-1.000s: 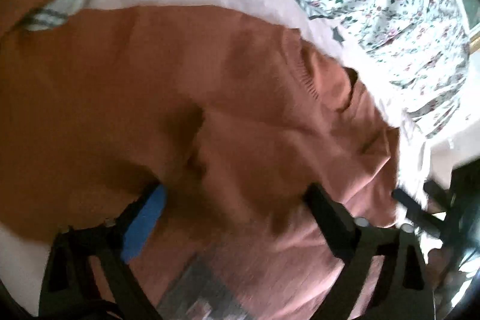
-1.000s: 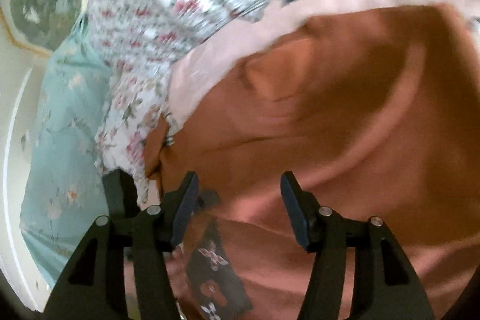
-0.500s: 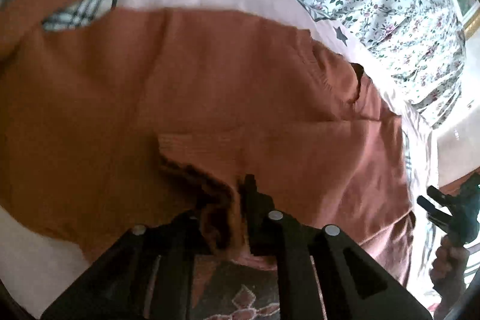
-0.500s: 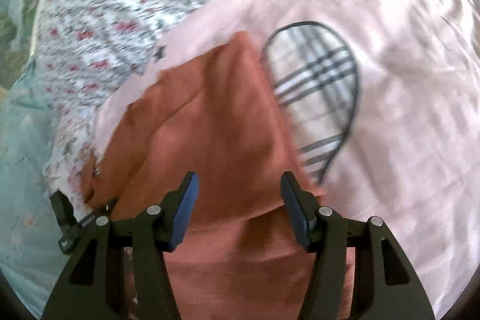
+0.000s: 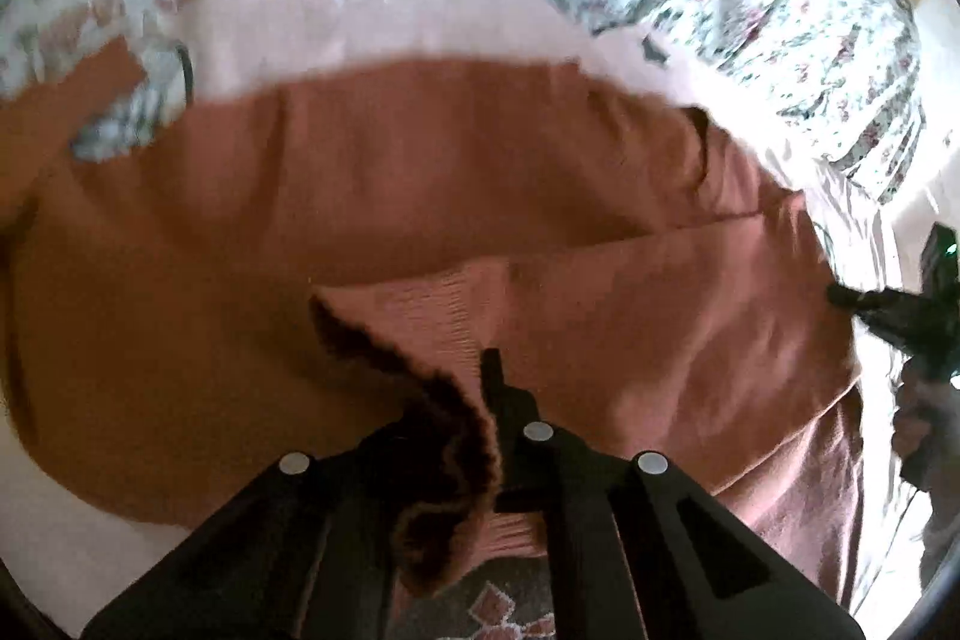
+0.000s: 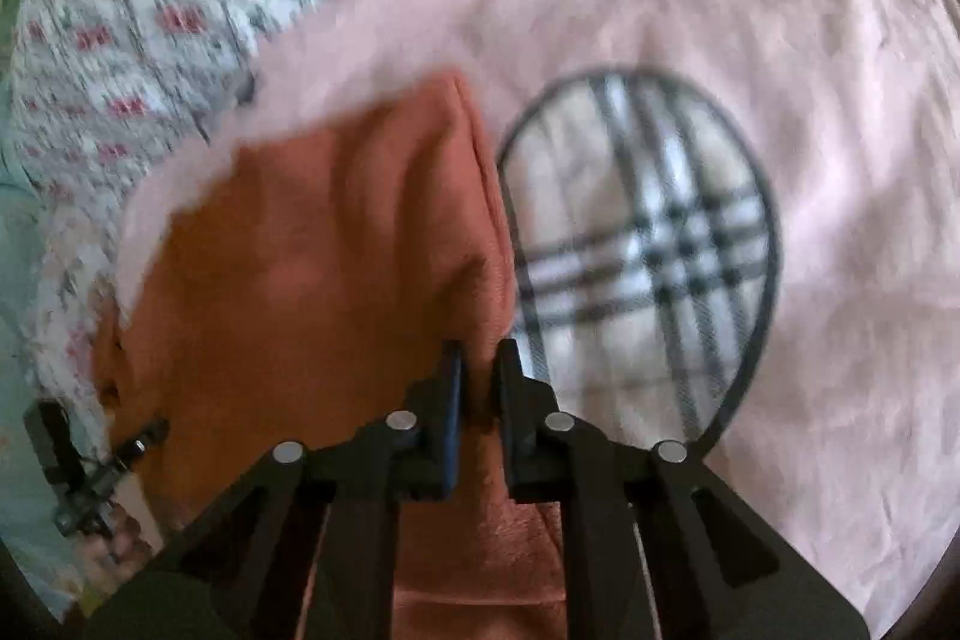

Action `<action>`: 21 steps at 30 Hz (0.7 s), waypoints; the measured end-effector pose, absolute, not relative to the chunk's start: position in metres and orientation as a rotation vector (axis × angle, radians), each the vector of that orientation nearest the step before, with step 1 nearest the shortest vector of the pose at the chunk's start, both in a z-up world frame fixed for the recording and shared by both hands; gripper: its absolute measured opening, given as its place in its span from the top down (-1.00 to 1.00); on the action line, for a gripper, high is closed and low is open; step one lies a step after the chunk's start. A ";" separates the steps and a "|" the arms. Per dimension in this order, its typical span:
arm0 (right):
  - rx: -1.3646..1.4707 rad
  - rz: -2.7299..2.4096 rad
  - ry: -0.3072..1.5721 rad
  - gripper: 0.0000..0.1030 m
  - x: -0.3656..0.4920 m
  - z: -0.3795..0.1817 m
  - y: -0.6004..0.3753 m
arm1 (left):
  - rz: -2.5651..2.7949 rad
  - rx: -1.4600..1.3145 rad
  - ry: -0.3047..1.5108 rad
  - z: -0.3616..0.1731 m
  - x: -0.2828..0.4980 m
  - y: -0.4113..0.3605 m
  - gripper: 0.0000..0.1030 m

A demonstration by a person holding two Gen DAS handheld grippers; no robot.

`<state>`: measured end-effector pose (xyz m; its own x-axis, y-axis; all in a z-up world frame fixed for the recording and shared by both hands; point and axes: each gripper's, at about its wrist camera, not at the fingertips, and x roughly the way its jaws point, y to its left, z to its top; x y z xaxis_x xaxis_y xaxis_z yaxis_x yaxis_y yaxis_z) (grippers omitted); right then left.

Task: Fold small clothes

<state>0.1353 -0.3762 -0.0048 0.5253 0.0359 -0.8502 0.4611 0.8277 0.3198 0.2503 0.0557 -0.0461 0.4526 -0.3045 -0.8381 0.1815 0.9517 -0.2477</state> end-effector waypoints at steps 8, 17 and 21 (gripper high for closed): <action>0.478 -0.373 1.078 0.80 0.133 -0.025 -0.373 | -0.242 -0.037 1.068 -0.060 0.252 0.047 0.95; 0.404 -0.291 1.126 0.34 0.116 -0.047 -0.333 | -0.237 -0.078 1.102 -0.060 0.244 0.064 0.62; 0.468 -0.294 1.089 0.32 0.107 -0.030 -0.334 | -0.151 -0.037 1.049 -0.036 0.236 0.093 0.44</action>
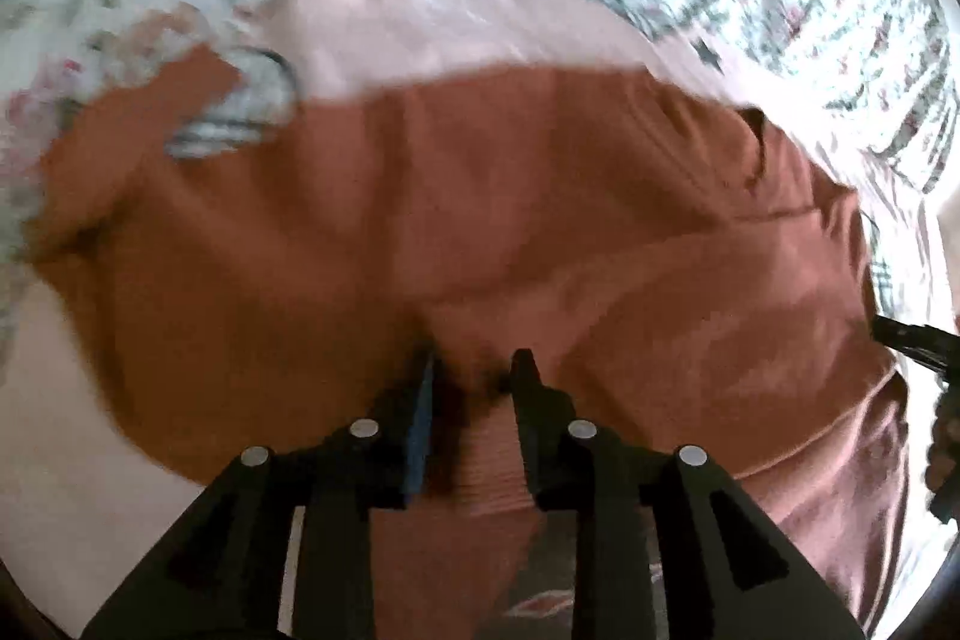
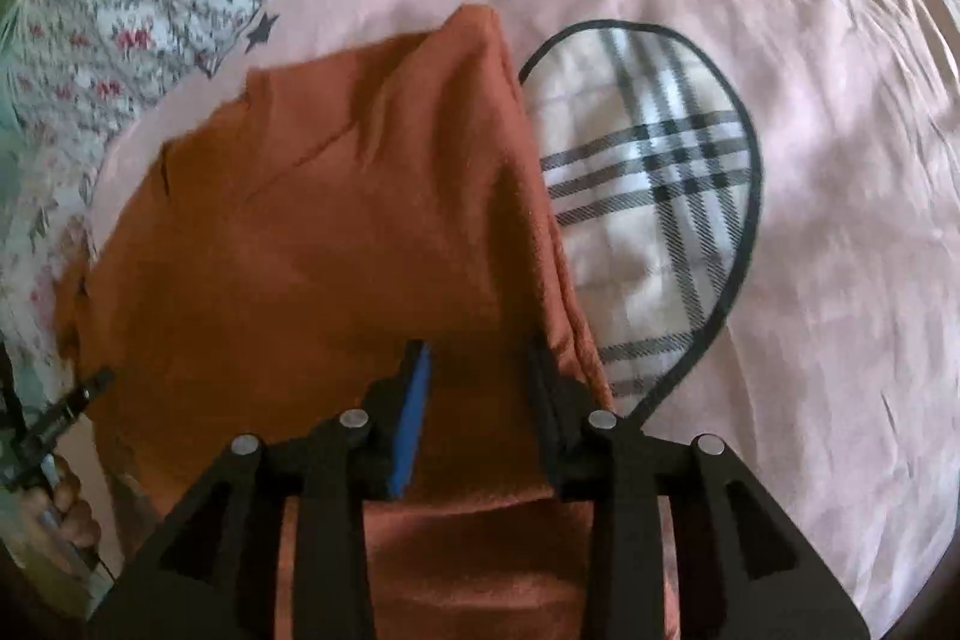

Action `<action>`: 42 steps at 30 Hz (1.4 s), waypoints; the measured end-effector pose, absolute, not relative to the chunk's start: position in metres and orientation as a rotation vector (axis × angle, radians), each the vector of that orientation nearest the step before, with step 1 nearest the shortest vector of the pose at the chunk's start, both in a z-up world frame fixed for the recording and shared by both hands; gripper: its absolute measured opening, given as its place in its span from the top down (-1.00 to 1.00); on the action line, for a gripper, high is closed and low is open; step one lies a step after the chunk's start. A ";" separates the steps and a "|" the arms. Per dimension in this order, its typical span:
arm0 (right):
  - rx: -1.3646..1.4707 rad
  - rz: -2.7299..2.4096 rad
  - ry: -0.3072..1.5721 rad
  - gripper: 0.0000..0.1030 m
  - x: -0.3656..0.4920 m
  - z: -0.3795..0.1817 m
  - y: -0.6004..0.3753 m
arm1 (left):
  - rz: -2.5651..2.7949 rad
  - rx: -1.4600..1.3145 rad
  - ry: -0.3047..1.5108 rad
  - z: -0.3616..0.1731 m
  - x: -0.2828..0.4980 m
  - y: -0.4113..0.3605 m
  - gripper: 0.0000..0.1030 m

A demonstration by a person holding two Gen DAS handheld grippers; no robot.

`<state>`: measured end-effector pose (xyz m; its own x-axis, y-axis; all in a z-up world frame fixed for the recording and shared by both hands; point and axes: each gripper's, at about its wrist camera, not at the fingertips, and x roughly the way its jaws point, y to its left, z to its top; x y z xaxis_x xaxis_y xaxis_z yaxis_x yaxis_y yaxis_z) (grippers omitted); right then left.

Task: Fold small clothes

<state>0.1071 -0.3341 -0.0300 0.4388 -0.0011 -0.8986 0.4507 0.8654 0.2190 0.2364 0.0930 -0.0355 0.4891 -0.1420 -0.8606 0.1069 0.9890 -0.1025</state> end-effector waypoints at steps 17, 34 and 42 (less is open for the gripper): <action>0.524 -0.079 1.117 0.13 0.112 -0.007 -0.268 | 0.318 0.157 1.096 -0.054 0.383 0.214 0.01; 0.570 -0.013 1.070 0.13 0.101 0.003 -0.251 | -0.096 -0.200 0.888 0.045 0.256 0.119 0.96; 0.598 -0.049 1.055 0.13 0.085 0.003 -0.265 | -0.372 -0.152 0.925 0.030 0.235 -0.041 0.96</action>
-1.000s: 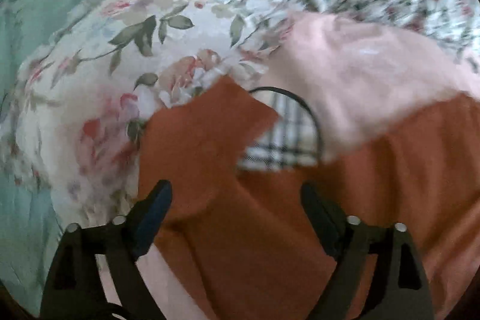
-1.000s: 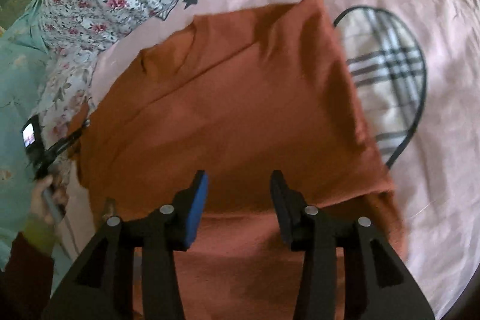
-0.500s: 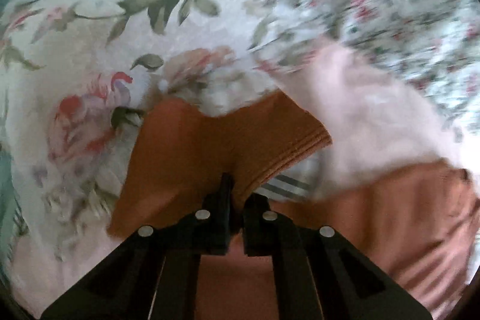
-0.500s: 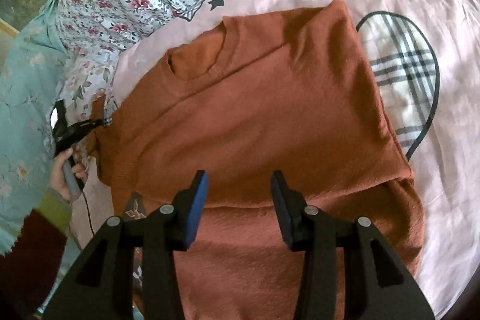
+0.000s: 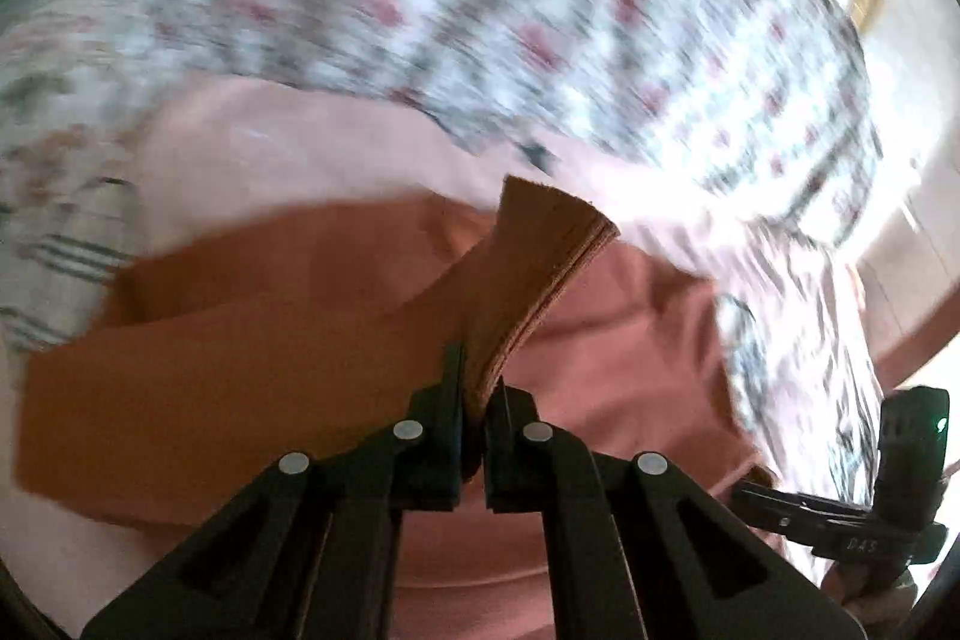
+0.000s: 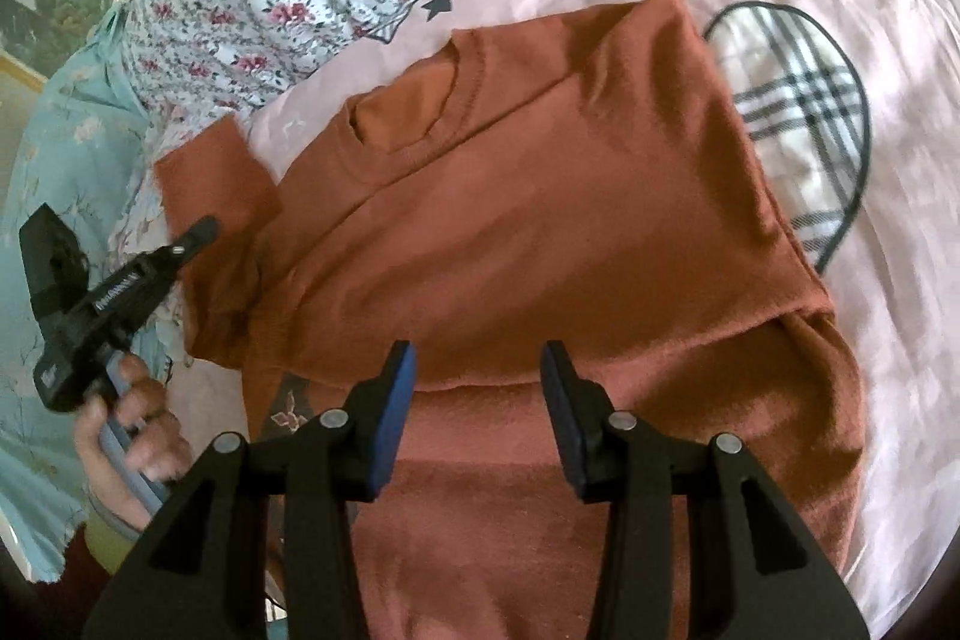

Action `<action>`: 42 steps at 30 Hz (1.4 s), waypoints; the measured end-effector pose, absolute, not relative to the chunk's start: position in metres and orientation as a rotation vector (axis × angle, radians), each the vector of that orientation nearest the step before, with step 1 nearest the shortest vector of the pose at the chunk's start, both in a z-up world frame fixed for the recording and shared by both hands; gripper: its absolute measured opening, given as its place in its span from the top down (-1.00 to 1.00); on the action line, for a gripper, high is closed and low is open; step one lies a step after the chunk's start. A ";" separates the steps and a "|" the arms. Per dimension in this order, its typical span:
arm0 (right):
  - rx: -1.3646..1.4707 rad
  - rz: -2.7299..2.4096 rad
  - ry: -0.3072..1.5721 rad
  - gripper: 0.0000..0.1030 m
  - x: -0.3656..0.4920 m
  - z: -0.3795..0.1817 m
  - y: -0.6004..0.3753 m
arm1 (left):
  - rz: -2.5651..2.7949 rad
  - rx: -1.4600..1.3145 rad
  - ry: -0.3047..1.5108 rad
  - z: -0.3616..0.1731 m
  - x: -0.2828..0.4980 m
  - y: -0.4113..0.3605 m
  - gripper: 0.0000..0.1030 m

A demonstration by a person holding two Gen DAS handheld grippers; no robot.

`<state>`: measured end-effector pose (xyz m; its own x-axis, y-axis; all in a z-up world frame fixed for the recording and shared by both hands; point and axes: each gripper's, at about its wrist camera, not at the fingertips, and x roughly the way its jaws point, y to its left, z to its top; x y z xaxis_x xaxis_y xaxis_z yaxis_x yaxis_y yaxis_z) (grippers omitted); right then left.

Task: Fold small clothes

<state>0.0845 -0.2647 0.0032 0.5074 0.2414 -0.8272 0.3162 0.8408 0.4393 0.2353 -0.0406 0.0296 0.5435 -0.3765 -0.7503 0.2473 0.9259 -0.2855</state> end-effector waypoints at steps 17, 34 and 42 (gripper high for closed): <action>0.722 -0.082 1.028 -0.16 0.093 -0.016 -0.294 | -0.446 -0.031 1.059 -0.018 0.180 -0.063 -0.06; 0.663 0.017 1.007 0.80 0.186 -0.023 -0.248 | 0.043 -0.182 1.092 -0.049 0.177 0.125 -0.06; 0.692 -0.086 0.766 0.80 0.130 0.046 -0.316 | 0.073 -0.164 1.092 -0.059 0.201 0.109 0.08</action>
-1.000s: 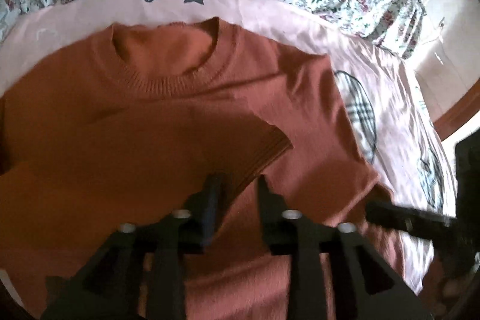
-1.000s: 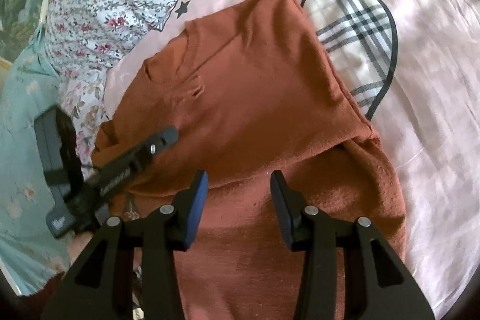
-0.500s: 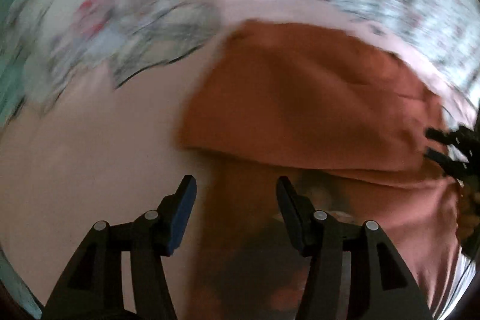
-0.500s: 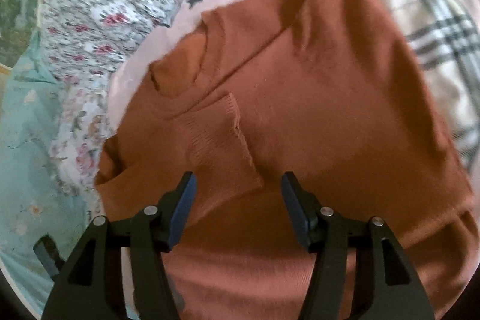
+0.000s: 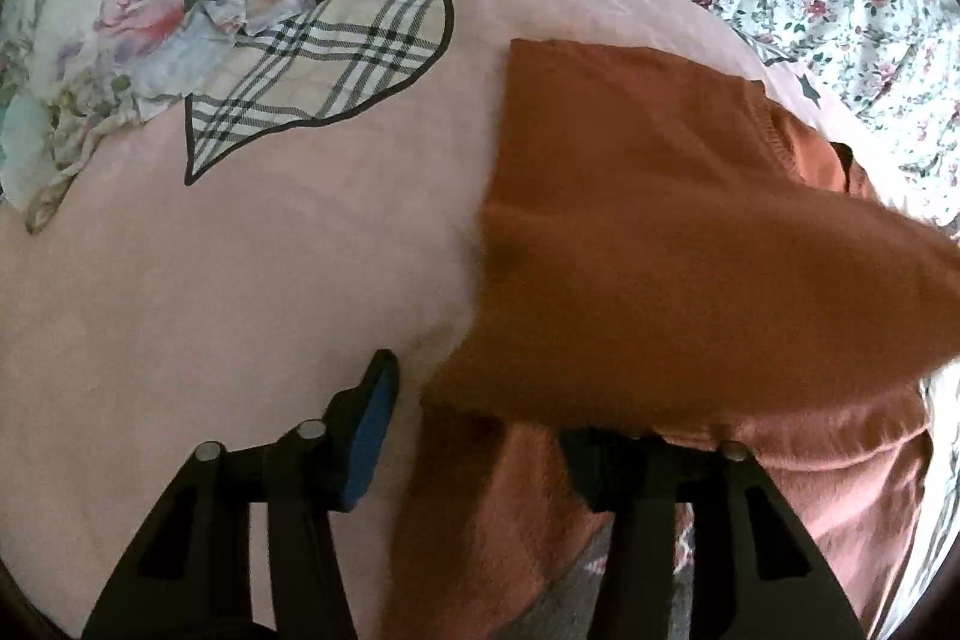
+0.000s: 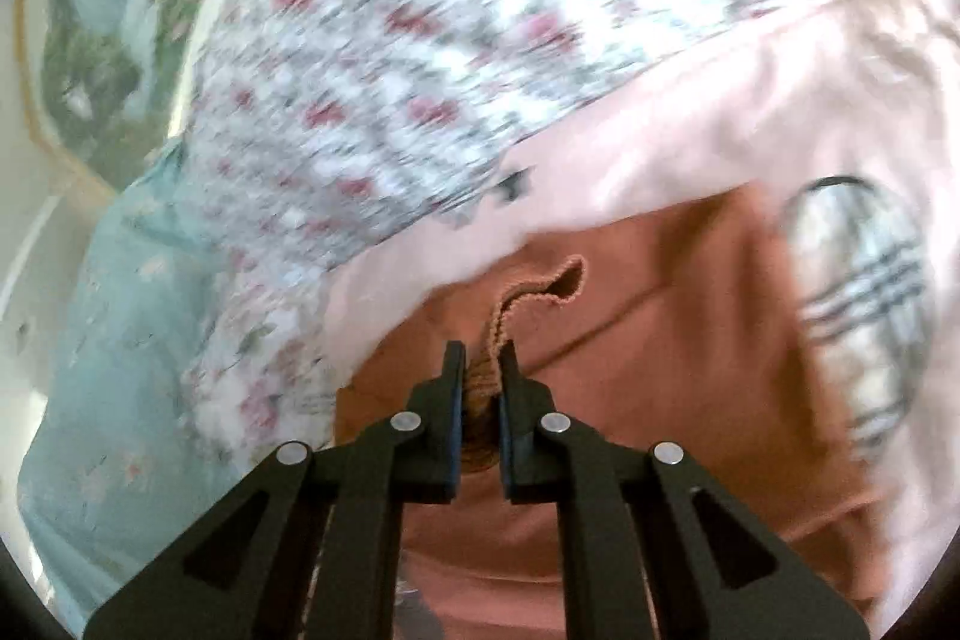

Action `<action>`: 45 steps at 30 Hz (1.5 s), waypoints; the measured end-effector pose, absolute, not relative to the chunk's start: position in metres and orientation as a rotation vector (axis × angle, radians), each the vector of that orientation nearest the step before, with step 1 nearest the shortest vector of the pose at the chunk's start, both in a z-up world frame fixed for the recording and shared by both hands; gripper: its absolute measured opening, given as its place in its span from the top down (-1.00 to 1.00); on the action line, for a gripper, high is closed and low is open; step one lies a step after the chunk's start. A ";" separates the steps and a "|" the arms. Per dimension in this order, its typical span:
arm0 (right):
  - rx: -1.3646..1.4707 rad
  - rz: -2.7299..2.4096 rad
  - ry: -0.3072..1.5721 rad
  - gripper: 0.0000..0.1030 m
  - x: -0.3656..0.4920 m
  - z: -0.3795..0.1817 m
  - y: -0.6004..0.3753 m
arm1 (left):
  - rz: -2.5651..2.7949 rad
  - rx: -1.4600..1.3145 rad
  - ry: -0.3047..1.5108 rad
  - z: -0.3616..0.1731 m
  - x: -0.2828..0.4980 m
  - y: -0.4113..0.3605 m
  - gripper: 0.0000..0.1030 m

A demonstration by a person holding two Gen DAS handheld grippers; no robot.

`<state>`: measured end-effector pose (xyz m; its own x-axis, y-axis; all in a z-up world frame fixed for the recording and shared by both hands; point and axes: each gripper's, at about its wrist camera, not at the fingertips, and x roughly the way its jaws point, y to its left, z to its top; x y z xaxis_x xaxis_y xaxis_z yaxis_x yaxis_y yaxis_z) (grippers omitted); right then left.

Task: Fold small clothes

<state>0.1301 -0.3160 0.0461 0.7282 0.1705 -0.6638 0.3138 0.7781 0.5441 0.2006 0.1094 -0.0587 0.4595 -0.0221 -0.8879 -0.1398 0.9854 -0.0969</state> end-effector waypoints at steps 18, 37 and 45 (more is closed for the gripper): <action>0.550 -0.204 1.000 0.80 0.108 -0.030 -0.325 | 0.124 -0.390 1.086 -0.067 0.187 0.150 0.39; 0.487 -0.086 0.942 0.51 0.109 0.011 -0.307 | -0.094 -0.189 1.125 -0.039 0.259 0.111 -0.11; 0.374 -0.135 1.152 0.51 0.138 -0.041 -0.305 | 0.047 -0.097 1.153 -0.066 0.277 0.109 0.06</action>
<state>0.1385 -0.3052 -0.0405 0.4068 0.0858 -0.9095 0.2937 0.9304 0.2192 0.2772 0.1090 -0.0660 0.4052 -0.0127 -0.9141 -0.0870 0.9948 -0.0523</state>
